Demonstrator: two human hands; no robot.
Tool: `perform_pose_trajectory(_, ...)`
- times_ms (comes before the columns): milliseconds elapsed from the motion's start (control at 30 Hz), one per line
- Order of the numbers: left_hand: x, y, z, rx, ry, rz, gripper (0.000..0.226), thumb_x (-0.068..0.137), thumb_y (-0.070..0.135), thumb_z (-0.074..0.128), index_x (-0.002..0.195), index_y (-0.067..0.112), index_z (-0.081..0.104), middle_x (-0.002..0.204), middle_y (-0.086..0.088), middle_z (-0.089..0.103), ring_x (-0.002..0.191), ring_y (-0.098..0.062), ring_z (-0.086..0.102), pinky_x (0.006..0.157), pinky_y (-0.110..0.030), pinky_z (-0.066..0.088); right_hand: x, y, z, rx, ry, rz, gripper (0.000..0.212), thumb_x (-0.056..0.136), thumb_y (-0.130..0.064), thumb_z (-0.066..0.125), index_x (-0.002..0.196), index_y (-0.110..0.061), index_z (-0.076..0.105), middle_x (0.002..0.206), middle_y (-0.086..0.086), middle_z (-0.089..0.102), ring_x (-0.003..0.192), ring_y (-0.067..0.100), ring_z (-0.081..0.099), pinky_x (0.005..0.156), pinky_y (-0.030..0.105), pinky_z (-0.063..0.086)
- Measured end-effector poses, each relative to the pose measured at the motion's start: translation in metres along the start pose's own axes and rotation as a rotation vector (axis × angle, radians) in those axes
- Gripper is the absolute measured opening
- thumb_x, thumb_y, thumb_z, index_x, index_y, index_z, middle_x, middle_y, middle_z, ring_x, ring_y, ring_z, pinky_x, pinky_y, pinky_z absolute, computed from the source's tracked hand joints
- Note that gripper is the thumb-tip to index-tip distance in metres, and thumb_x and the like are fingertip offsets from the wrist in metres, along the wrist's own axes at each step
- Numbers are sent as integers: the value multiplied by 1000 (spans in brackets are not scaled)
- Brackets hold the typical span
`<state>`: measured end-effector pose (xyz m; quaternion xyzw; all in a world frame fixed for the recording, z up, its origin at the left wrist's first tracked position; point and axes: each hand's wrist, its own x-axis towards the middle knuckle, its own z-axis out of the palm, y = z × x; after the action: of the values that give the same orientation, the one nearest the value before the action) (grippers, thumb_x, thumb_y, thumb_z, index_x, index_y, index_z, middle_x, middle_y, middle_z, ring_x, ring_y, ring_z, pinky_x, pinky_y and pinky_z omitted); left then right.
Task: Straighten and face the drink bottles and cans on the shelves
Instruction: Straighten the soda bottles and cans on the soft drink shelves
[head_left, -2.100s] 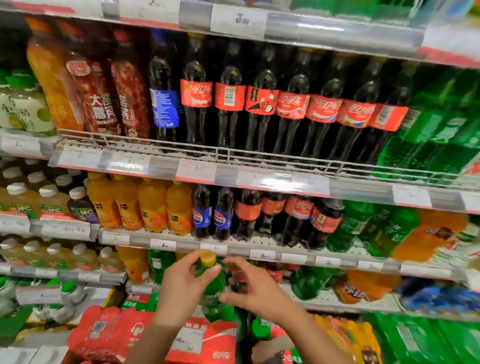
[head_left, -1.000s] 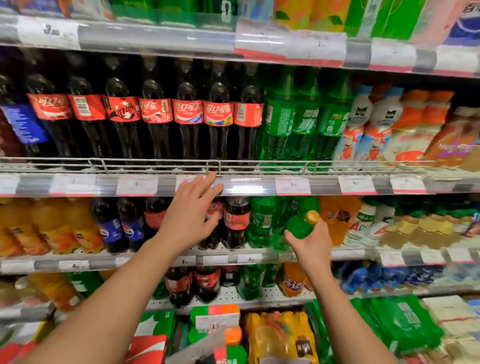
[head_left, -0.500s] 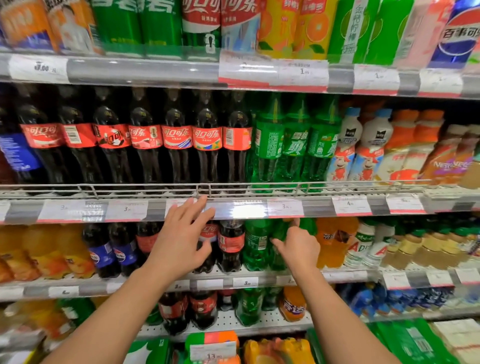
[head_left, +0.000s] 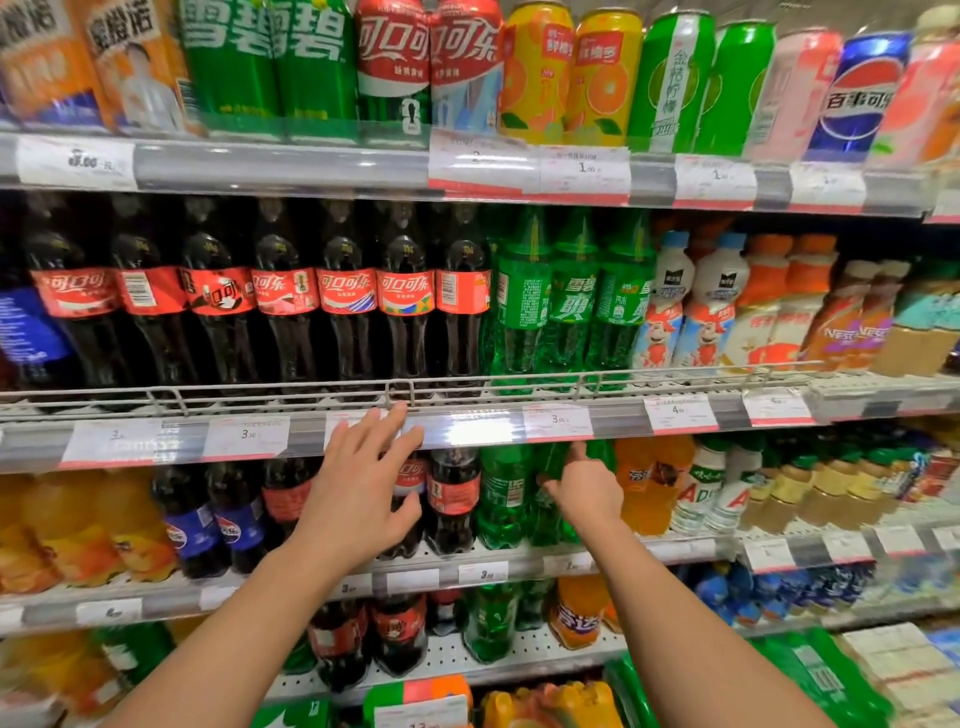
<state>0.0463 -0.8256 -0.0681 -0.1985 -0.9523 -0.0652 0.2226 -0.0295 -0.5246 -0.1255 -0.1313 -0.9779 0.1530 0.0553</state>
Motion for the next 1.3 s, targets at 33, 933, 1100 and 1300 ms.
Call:
perform_pose_trajectory(33,0,0,-1,1,-13,-2,69,85,48,49,149,24,44,165,-3,27,151,-33,24,123,-56,20,-1,2,1,13,-22,-7,82,95,-47,62,157,-15,20,96,4,65,91,28,67,69,38,58)
perform_pose_trajectory(933,85,107,-96,-15,-106,480,61,86,61,28,130,35,61,126,14,66,117,-15,60,93,-37,51,-77,62,-145,162,251,-476,25,95,-44,62,116,-31,69,93,-15,74,82,4,66,76,32,58)
perform_pose_trajectory(1100,118,129,-113,146,52,678,45,89,50,44,121,28,66,129,4,65,122,-23,58,95,-43,53,-79,75,-173,143,281,-451,22,95,-42,64,114,-32,69,91,-18,73,77,0,67,75,31,59)
perform_pose_trajectory(1300,168,147,-142,193,202,671,43,89,40,57,129,25,62,137,-1,61,131,-28,51,107,-47,44,-76,90,-215,144,379,-452,23,94,-40,64,114,-31,70,92,-19,72,75,-1,66,75,34,59)
